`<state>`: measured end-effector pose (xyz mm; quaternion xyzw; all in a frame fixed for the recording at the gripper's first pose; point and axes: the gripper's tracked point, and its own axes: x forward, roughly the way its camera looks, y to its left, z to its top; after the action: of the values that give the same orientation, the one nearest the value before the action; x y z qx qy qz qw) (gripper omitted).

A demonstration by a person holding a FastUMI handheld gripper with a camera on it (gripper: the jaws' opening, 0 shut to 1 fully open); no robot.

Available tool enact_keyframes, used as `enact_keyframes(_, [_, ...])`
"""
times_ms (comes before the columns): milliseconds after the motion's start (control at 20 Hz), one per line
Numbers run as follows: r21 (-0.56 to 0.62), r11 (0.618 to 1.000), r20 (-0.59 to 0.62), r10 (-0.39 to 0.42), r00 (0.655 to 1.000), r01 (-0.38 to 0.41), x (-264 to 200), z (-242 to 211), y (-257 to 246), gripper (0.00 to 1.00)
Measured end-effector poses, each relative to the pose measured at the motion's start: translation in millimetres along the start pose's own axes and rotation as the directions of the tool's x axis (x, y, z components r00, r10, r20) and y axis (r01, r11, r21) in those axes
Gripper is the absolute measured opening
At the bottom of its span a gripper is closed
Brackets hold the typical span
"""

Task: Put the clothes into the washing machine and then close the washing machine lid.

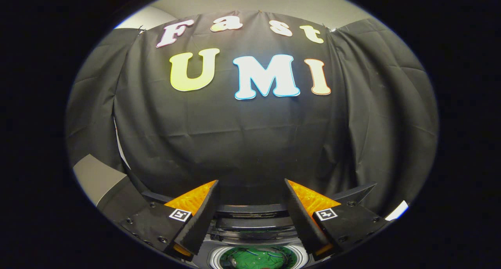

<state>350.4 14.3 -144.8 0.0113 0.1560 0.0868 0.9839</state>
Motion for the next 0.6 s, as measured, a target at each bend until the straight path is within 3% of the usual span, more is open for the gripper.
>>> enact_keyframes(600, [-0.018, 1.0, 0.01, 0.018, 1.0, -0.018, -57, -28, 1, 0.99])
